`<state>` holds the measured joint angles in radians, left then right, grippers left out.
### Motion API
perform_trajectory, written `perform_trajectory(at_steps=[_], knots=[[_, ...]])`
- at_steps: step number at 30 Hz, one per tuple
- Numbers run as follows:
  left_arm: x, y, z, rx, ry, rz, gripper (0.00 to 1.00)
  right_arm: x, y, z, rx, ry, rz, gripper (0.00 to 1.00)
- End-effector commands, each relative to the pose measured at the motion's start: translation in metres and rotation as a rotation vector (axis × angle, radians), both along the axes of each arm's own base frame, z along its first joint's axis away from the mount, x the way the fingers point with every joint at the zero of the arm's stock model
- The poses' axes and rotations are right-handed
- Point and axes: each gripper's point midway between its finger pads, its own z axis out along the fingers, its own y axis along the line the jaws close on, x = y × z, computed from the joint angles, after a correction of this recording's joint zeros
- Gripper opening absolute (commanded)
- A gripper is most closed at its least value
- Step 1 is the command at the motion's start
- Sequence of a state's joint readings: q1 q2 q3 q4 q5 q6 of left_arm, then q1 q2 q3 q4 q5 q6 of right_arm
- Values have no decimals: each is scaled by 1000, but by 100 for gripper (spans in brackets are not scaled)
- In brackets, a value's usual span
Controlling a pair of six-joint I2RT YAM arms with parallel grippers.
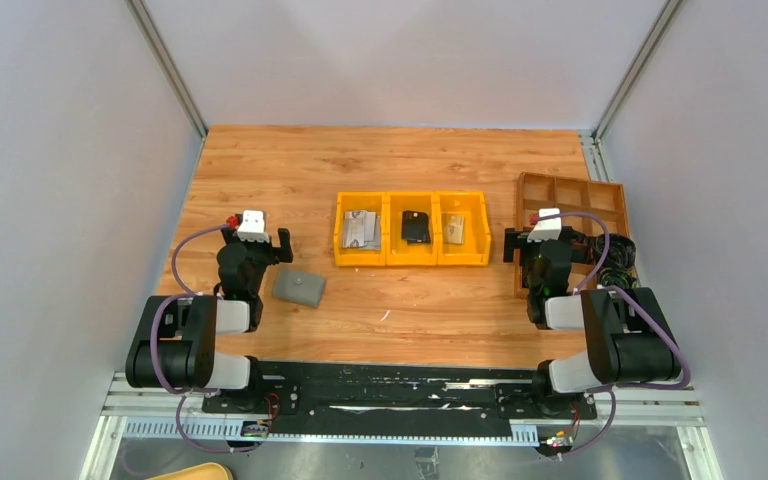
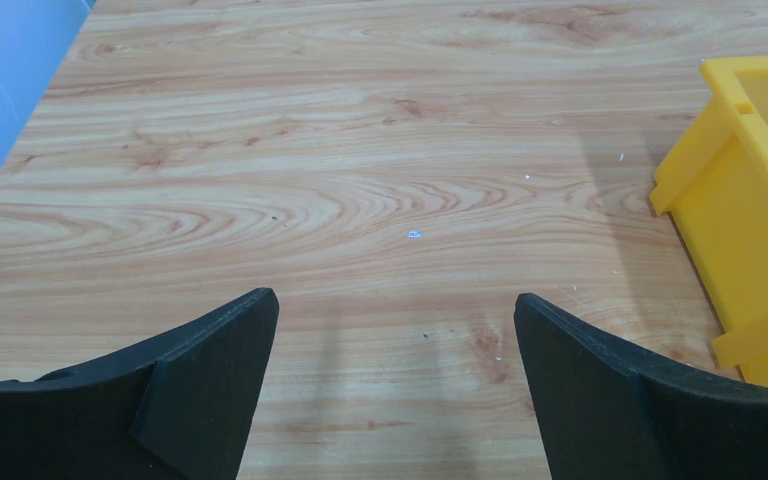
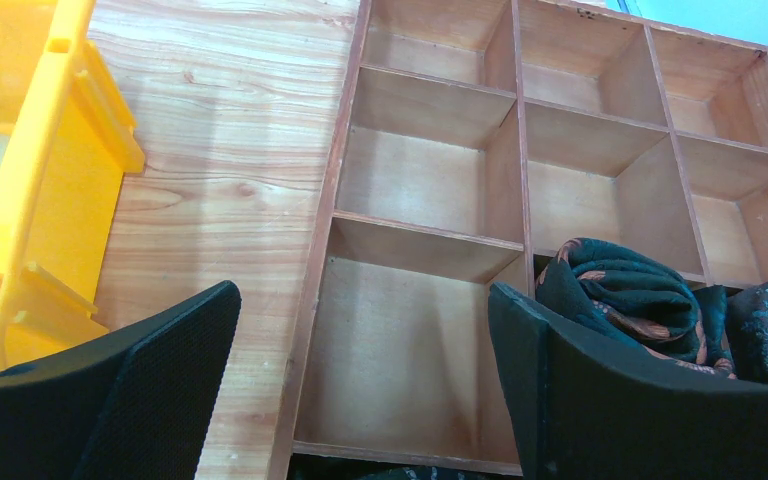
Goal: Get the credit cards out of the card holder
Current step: Pick up the card holder from the center of the board.
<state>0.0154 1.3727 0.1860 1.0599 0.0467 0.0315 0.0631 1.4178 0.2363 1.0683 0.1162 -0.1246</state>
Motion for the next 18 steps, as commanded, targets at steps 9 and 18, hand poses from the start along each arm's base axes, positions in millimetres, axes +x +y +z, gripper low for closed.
perform_trajectory(at_steps=[9,18], knots=[[4,2,8,15,-25,9,100,-5,-9,-10,-4,32,-36,97],[14,-3,29,11,-14,-17,100,-15,-41,16,9,-5,-273,97]])
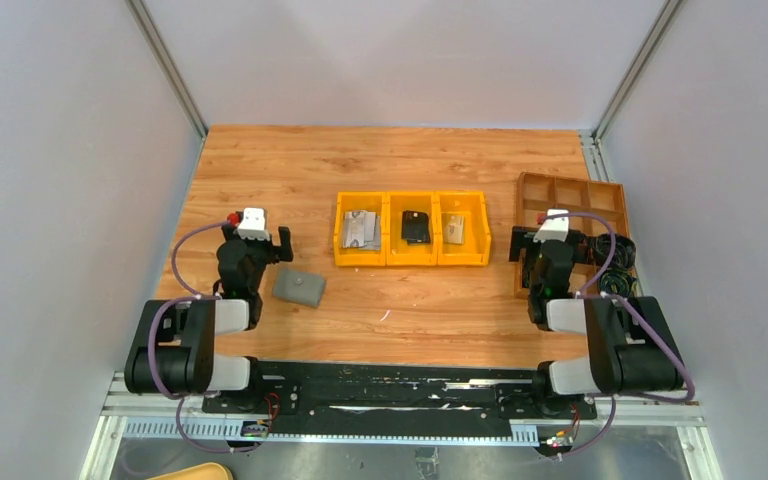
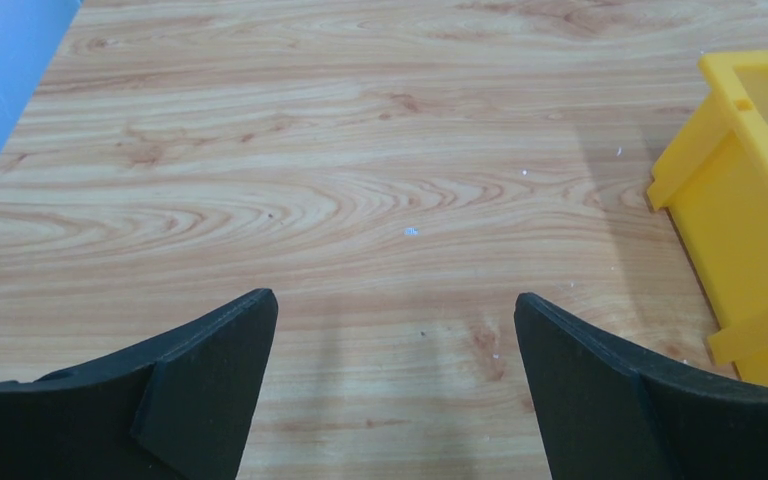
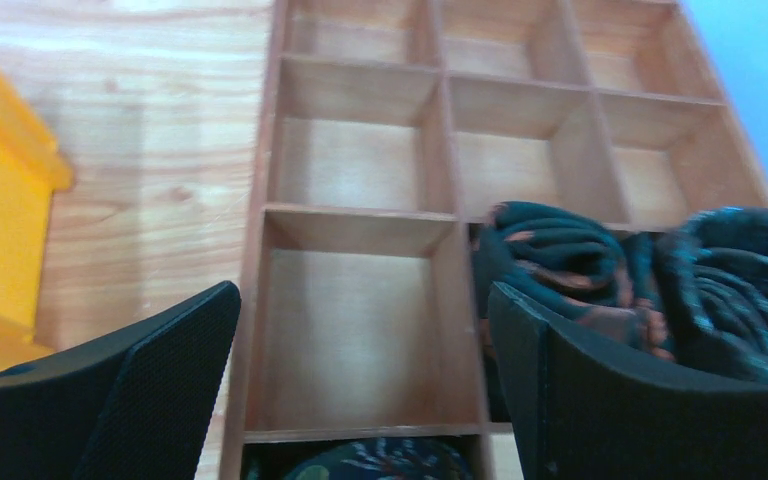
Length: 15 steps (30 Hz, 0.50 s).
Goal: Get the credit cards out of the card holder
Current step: Pick up the card holder from the center of the board.
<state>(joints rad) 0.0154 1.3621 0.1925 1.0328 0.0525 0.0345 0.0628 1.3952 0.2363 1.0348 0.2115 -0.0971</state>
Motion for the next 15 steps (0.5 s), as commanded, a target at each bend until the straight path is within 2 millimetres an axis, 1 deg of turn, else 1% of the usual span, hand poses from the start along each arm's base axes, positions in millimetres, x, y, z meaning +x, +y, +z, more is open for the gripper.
perform_trajectory(at_steps=[1,2,3,4,5,8,9,12,13,14,15], knots=[[17,-4,31,18,24,-26,100,-13,-32,24,-12,5,-242,98],[19,-6,32,41,75,-54,100,-14,-33,32,-13,28,-257,98],[20,-7,34,65,118,-74,100,-13,-34,42,28,28,-290,98],[17,-7,31,88,173,-85,100,-12,-32,50,62,29,-297,98],[17,-5,35,101,191,-90,100,-9,-28,60,91,15,-276,98],[12,-8,44,103,228,-152,100,6,6,91,221,-50,-107,98],[10,-10,46,96,245,-178,100,10,17,107,267,-73,-51,98],[0,-13,46,97,338,-246,100,9,41,121,497,-38,-25,98],[-4,-13,46,107,367,-265,100,8,48,121,529,-14,-6,98],[-5,-11,50,120,380,-278,100,9,58,122,571,-2,37,98],[-8,-9,50,125,398,-291,100,10,73,124,589,11,122,98]])
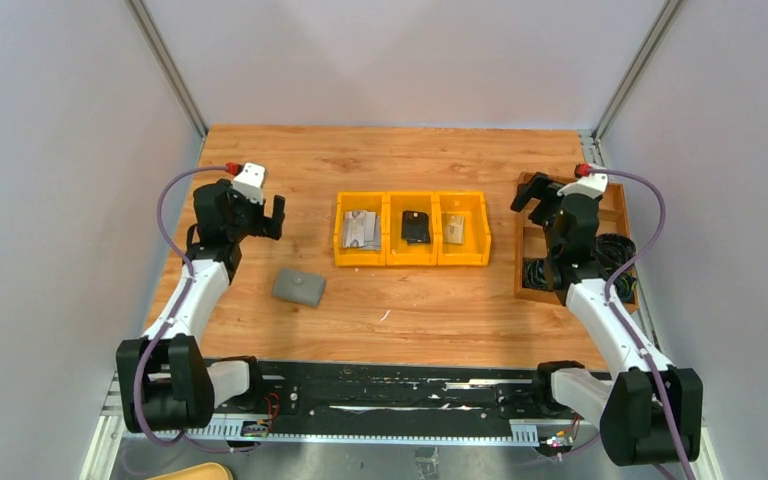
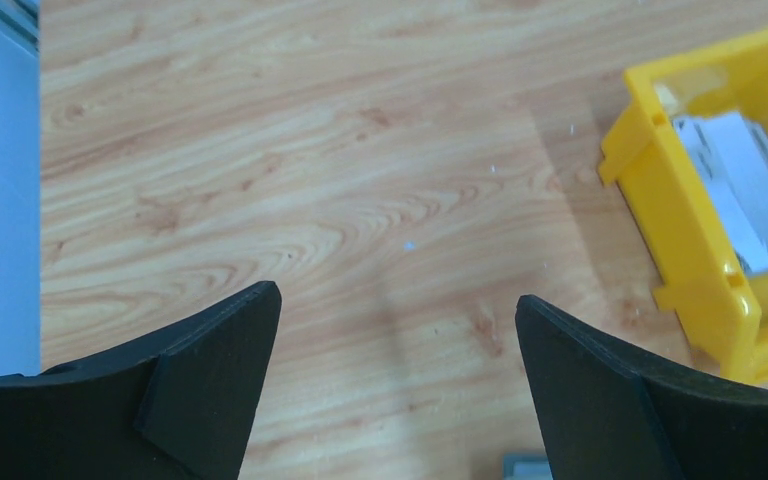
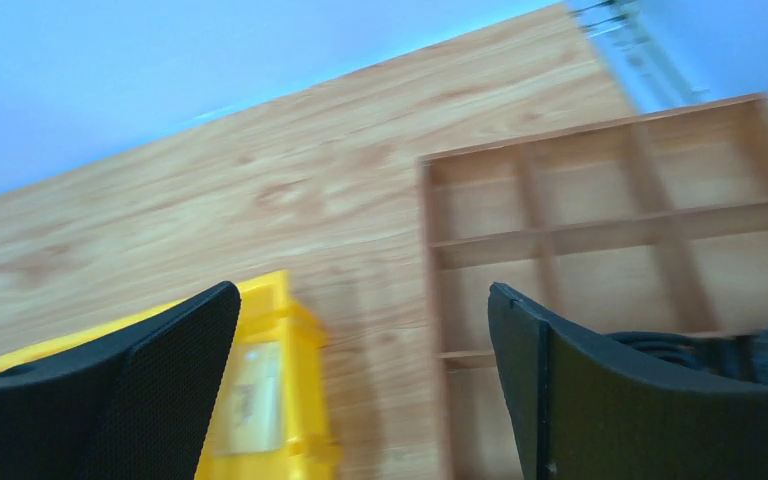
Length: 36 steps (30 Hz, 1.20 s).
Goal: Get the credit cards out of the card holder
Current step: Pick up the card holder from the center of the board.
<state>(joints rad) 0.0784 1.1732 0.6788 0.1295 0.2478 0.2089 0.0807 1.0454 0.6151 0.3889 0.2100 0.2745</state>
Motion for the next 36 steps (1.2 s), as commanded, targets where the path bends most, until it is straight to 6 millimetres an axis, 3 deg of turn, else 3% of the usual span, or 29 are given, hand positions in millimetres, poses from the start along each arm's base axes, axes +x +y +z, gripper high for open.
perform_trajectory(at_steps=[1,3,5,11,16,18,23,28,36], knots=[[-34,-3,-25,20,220,-119,100,-8,71,-13,214,108,322,98],[-37,10,-21,-14,241,-88,100,-8,106,-8,200,152,460,98],[-40,19,-17,-48,255,-67,100,-9,127,-13,126,218,498,98],[-52,40,-23,-64,328,-5,100,-31,247,-15,-85,291,802,97],[-66,39,-28,-57,358,-14,100,-54,327,-34,-202,374,947,97],[-67,41,-25,-72,359,0,100,-64,359,-49,-249,409,1000,97],[-65,54,-22,-131,403,61,100,-95,436,-65,-347,424,1185,97],[-64,65,-24,-134,446,102,100,-122,482,-88,-423,474,1327,90],[-67,54,-21,-184,492,44,100,-141,510,-125,-503,514,1436,95]])
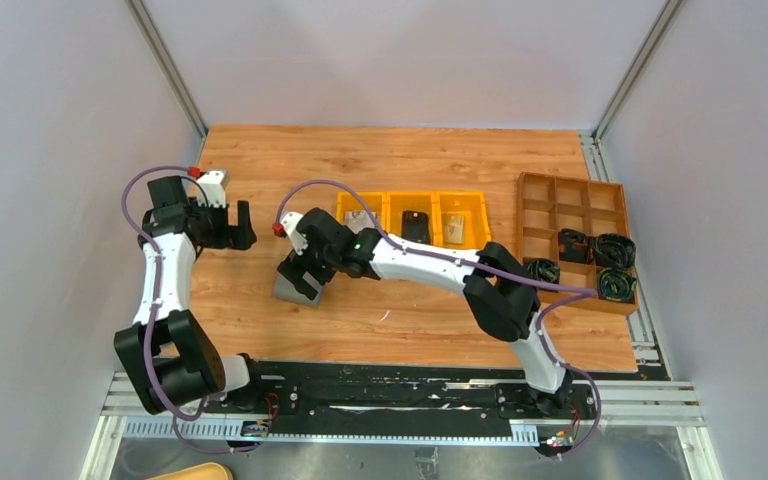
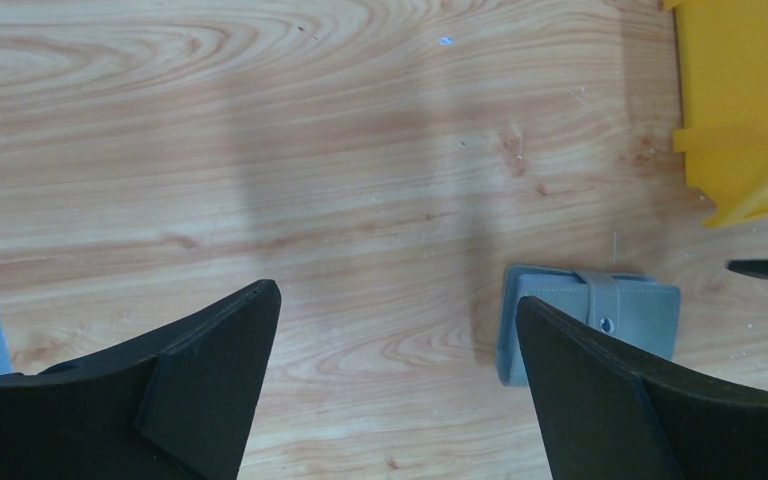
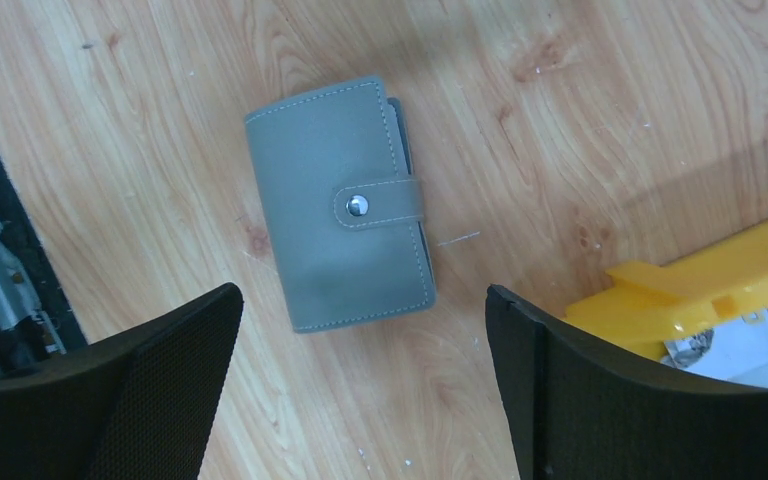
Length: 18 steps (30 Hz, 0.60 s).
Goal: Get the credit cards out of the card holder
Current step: Pick up the card holder from the center of the board.
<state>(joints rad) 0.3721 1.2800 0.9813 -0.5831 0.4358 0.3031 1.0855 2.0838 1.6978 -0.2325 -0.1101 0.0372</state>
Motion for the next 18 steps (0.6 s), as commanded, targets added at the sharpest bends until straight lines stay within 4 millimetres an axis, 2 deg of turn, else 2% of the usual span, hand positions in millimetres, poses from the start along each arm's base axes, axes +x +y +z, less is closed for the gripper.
perform_trajectory(at_steps=[1,9,18], knots=[[-8,-9,4,-55,32,-37,100,-15,8,-22,-75,10,96,95],[-15,-12,5,-120,76,-52,100,-21,16,-65,-152,30,148,96],[-20,-14,12,-139,85,-57,100,-29,20,-84,-173,53,187,96]])
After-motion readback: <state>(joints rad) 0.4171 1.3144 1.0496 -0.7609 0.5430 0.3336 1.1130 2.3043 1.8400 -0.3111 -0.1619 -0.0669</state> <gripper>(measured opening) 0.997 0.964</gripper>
